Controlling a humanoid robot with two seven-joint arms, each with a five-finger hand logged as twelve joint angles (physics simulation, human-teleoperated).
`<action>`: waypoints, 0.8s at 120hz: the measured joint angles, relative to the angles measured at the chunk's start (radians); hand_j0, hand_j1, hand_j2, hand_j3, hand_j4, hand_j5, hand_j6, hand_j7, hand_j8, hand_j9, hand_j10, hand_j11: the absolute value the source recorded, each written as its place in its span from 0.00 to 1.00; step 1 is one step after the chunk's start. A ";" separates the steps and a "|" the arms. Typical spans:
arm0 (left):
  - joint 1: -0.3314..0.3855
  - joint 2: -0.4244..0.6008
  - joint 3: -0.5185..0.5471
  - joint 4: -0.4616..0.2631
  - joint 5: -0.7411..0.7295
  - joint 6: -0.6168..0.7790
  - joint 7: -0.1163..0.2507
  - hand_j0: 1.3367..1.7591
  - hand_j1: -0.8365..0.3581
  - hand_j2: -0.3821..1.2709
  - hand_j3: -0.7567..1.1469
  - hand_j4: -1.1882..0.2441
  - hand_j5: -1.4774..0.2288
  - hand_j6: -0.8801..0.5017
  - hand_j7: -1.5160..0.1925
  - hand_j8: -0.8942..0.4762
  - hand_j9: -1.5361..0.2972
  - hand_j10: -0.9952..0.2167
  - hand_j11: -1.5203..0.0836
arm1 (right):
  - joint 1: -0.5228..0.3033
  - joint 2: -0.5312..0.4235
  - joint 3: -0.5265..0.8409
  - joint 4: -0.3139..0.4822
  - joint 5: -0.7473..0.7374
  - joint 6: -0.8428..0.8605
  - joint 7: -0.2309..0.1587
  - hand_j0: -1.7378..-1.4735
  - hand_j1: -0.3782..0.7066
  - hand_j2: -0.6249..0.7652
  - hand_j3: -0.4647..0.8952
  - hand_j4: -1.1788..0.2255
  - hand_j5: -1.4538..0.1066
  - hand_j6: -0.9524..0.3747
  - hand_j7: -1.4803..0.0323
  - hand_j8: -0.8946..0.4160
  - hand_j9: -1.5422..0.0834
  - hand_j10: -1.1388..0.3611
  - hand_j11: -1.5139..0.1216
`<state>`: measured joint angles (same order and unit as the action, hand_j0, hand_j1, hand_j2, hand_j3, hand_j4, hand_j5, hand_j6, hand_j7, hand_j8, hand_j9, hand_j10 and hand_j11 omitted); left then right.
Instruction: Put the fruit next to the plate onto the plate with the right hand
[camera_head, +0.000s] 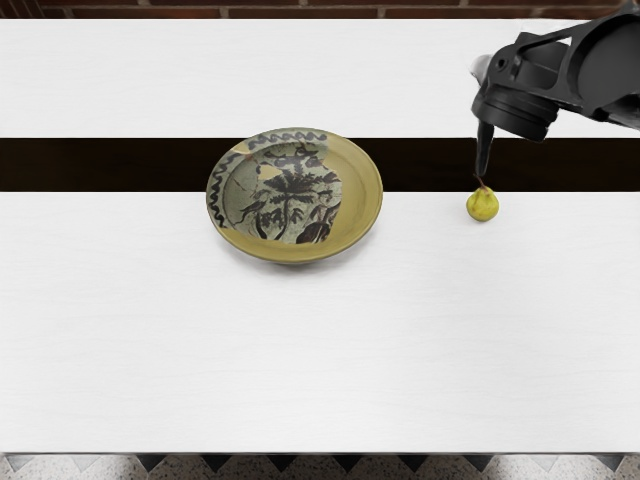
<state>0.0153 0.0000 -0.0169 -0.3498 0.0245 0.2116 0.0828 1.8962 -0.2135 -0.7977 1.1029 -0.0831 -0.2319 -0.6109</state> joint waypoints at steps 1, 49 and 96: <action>0.000 0.000 0.000 0.000 0.000 0.000 0.000 0.76 0.97 0.23 0.40 0.82 0.85 0.62 0.87 0.64 0.82 0.81 0.93 | -0.009 0.000 0.005 -0.005 -0.005 -0.002 0.000 0.30 0.03 0.45 0.34 0.84 0.93 0.72 0.98 0.68 0.95 0.76 0.93; 0.000 0.000 0.000 0.000 0.000 0.000 0.000 0.76 0.97 0.23 0.40 0.82 0.85 0.62 0.87 0.64 0.82 0.81 0.93 | -0.327 -0.003 0.159 -0.185 -0.158 -0.073 0.000 0.30 0.03 0.45 0.34 0.84 0.93 0.72 0.98 0.68 0.95 0.76 0.93; 0.000 0.000 0.000 0.000 0.000 0.000 0.000 0.76 0.97 0.23 0.40 0.82 0.85 0.62 0.87 0.64 0.82 0.81 0.93 | -0.436 0.003 0.270 -0.262 -0.250 -0.083 0.000 0.30 0.09 0.44 0.34 0.80 0.88 0.67 0.93 0.64 0.90 0.72 0.88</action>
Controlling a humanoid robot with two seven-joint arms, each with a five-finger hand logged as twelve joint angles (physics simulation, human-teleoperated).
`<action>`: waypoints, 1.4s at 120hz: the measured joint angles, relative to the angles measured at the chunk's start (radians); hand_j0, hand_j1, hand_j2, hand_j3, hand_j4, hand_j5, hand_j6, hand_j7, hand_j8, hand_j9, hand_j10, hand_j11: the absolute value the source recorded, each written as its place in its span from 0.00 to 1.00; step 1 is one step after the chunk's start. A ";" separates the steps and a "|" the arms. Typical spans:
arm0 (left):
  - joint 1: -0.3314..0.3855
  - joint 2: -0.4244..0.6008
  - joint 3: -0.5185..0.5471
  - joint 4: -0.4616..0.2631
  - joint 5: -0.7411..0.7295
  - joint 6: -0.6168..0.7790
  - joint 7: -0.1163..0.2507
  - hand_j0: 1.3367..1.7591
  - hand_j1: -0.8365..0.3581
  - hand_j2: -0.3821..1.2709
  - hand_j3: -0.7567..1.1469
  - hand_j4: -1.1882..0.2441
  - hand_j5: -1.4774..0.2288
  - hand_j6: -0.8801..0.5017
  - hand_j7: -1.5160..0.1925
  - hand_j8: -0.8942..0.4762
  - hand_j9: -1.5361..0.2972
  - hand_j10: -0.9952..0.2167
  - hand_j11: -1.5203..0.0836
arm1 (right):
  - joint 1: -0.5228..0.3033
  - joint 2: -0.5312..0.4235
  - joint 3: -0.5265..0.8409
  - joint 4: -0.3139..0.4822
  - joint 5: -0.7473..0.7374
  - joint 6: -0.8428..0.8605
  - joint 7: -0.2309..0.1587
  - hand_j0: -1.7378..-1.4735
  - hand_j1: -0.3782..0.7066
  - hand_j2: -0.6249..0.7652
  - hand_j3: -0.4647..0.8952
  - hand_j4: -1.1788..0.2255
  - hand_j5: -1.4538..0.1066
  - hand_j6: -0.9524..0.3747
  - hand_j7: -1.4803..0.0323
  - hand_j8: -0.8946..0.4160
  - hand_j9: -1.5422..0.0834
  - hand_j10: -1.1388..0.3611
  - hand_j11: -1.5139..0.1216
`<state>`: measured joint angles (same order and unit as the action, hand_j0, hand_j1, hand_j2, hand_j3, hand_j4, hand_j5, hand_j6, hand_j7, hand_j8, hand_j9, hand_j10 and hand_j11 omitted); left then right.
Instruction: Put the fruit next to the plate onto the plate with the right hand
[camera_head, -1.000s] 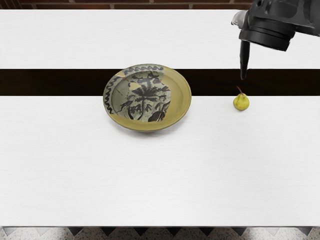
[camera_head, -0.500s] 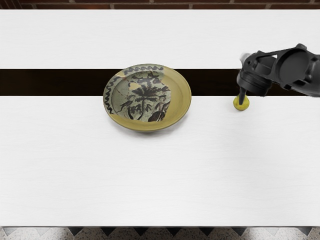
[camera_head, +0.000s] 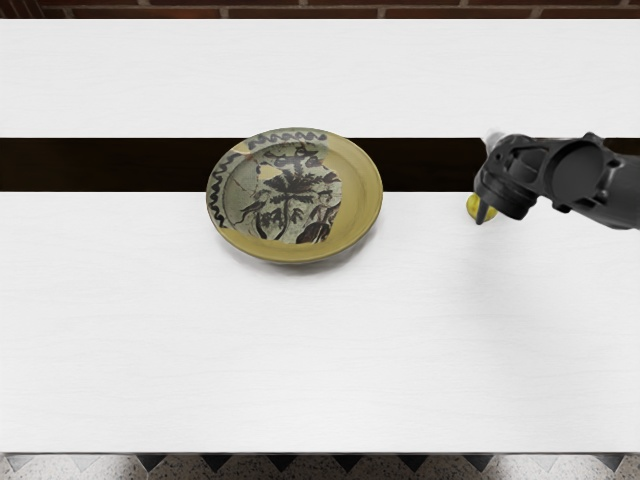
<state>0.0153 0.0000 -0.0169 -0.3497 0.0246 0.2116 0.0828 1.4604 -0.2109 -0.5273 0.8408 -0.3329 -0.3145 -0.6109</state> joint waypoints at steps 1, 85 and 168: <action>0.000 0.000 0.000 0.000 0.000 0.000 0.000 0.76 0.97 0.23 0.40 0.82 0.85 0.62 0.87 0.64 0.82 0.81 0.93 | -0.001 0.000 0.000 0.000 0.000 0.000 0.000 0.30 0.09 0.44 0.34 0.80 0.88 0.67 0.93 0.63 0.90 0.72 0.88; 0.000 0.000 0.000 0.000 0.000 0.000 0.000 0.76 0.97 0.23 0.40 0.82 0.85 0.62 0.87 0.64 0.82 0.81 0.93 | -0.050 0.016 0.013 -0.031 -0.005 -0.002 0.000 0.30 0.21 0.43 0.34 0.72 0.79 0.59 0.83 0.55 0.81 0.65 0.79; 0.000 0.000 0.000 0.000 0.000 0.000 0.000 0.76 0.97 0.23 0.40 0.82 0.85 0.62 0.87 0.64 0.82 0.81 0.93 | -0.052 0.028 0.015 -0.031 -0.003 -0.002 0.000 0.30 0.39 0.40 0.34 0.61 0.66 0.47 0.70 0.43 0.69 0.54 0.67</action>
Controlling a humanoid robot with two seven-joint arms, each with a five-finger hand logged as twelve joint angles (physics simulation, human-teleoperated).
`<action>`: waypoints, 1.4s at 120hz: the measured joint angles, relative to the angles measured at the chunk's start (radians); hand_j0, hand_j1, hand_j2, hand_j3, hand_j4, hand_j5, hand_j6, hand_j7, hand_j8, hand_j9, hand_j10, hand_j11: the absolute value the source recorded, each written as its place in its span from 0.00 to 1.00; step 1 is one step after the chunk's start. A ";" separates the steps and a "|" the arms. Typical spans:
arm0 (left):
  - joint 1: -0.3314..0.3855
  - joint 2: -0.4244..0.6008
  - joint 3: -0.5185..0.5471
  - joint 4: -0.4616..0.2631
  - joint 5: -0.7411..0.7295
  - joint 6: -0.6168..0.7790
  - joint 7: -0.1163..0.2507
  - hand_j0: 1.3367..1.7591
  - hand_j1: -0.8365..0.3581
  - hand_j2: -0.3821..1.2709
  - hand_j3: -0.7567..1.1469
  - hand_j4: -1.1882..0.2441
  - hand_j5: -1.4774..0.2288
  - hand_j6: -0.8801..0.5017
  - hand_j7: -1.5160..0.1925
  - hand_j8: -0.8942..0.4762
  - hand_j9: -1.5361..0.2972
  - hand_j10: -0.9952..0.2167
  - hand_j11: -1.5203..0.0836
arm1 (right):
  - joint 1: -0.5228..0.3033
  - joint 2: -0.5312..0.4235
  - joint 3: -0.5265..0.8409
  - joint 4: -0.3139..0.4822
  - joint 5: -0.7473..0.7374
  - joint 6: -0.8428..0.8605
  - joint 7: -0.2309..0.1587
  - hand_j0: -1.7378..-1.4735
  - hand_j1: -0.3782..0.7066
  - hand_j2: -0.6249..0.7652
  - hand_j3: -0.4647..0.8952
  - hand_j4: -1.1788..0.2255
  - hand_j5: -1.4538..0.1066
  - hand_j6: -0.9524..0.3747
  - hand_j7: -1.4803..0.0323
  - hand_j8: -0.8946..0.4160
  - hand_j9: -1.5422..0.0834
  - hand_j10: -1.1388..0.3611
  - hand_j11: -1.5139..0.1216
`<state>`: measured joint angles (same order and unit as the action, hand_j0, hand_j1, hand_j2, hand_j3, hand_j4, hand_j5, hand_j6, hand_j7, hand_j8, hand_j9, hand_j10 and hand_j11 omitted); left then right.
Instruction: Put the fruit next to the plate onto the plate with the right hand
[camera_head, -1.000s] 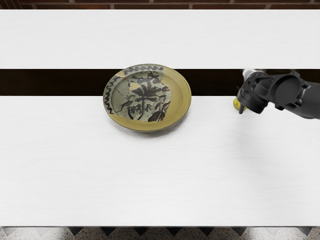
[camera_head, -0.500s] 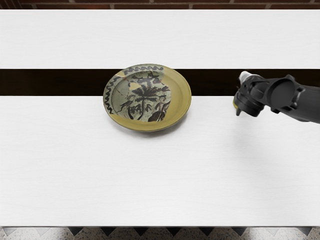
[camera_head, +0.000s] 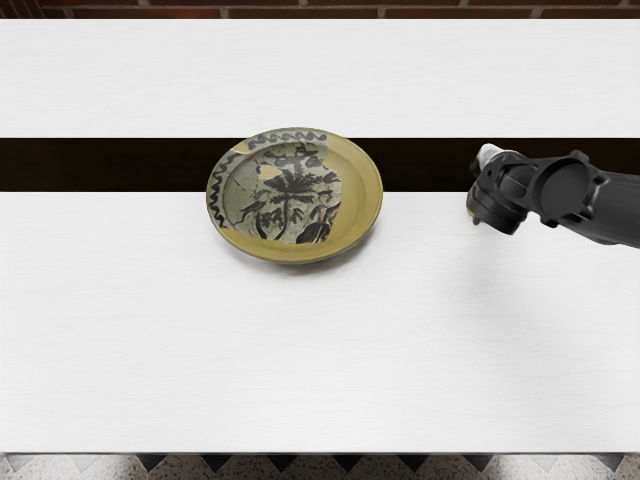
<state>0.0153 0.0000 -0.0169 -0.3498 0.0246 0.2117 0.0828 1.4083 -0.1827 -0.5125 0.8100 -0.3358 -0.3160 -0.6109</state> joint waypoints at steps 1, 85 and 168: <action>0.000 0.000 0.000 0.000 0.000 0.000 0.000 0.76 0.97 0.23 0.40 0.82 0.85 0.62 0.87 0.64 0.82 0.81 0.93 | 0.000 0.000 0.000 0.000 0.000 0.000 0.000 0.30 0.39 0.40 0.34 0.60 0.66 0.47 0.70 0.43 0.69 0.54 0.66; 0.000 0.000 0.000 0.000 0.000 0.000 0.000 0.76 0.97 0.23 0.40 0.82 0.85 0.62 0.87 0.64 0.82 0.81 0.93 | -0.019 -0.074 0.262 0.000 0.014 0.146 -0.001 0.33 0.55 0.68 0.34 0.24 0.21 0.08 0.25 0.33 0.26 0.40 0.23; 0.000 0.000 0.000 0.000 0.000 0.000 0.000 0.76 0.97 0.23 0.40 0.82 0.85 0.62 0.87 0.64 0.82 0.81 0.93 | 0.091 0.077 0.475 -0.001 0.010 0.243 0.000 0.32 0.58 0.69 0.34 0.23 0.18 0.06 0.23 0.37 0.24 0.44 0.22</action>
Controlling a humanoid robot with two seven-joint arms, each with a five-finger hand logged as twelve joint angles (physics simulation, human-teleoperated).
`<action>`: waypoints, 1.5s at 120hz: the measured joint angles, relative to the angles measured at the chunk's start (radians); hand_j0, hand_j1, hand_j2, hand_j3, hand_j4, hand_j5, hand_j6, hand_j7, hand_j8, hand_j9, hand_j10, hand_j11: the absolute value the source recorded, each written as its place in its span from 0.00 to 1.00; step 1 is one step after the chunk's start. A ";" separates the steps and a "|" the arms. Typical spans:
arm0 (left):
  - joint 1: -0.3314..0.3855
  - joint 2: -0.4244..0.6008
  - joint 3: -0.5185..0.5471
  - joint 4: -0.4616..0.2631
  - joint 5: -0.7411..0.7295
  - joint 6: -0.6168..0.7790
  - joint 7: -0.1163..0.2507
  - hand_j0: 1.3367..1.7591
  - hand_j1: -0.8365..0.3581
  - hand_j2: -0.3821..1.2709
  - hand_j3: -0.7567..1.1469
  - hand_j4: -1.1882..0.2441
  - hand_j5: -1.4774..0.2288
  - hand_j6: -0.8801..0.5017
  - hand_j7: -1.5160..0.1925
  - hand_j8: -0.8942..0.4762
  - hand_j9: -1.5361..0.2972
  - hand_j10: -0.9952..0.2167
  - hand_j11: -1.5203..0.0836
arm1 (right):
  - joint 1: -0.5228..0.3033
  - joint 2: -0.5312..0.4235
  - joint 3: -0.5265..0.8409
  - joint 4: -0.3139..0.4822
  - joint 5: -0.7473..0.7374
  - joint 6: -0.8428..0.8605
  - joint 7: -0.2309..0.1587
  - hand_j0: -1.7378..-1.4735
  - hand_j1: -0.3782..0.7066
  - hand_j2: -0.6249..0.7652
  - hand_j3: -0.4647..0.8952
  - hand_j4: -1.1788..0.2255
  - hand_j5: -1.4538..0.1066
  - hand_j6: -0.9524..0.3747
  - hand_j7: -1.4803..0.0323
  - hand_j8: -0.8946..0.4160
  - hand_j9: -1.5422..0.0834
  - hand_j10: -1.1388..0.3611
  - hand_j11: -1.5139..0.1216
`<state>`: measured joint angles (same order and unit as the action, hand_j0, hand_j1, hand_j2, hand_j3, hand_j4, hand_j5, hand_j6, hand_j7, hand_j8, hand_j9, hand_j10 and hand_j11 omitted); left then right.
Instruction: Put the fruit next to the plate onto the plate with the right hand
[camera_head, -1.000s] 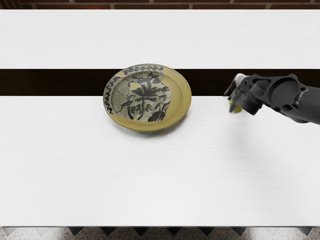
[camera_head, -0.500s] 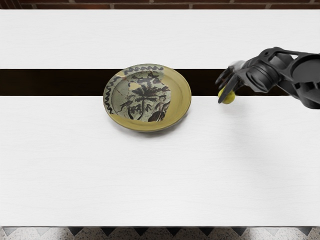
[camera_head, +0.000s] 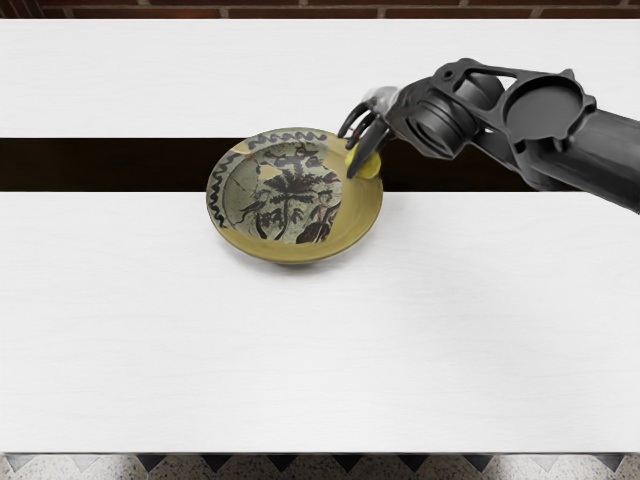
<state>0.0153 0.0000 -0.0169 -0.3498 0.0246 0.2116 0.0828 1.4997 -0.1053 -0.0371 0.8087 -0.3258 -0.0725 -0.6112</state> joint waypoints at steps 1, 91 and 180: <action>0.000 0.000 0.000 0.000 0.000 0.000 0.000 0.76 0.97 0.23 0.40 0.82 0.85 0.62 0.87 0.64 0.82 0.81 0.93 | 0.001 0.003 0.000 0.000 0.000 -0.001 0.000 0.32 0.58 0.70 0.34 0.23 0.18 0.06 0.23 0.37 0.24 0.44 0.22; 0.000 0.000 0.000 0.000 0.000 0.000 0.000 0.76 0.97 0.23 0.40 0.82 0.85 0.62 0.87 0.64 0.82 0.81 0.93 | 0.016 0.037 0.056 0.004 0.011 -0.046 0.000 0.30 0.13 0.51 0.34 0.74 0.81 0.61 0.86 0.62 0.84 0.70 0.82; 0.002 0.000 0.000 -0.001 0.000 0.000 0.000 0.76 0.97 0.23 0.40 0.82 0.85 0.62 0.87 0.64 0.82 0.81 0.93 | -0.341 -0.804 0.423 0.013 0.353 0.683 0.000 0.30 0.03 0.45 0.34 0.84 0.93 0.72 0.98 0.68 0.95 0.76 0.92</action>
<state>0.0169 0.0000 -0.0171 -0.3513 0.0247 0.2117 0.0828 1.1589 -0.9091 0.3856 0.8222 0.0268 0.6106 -0.6109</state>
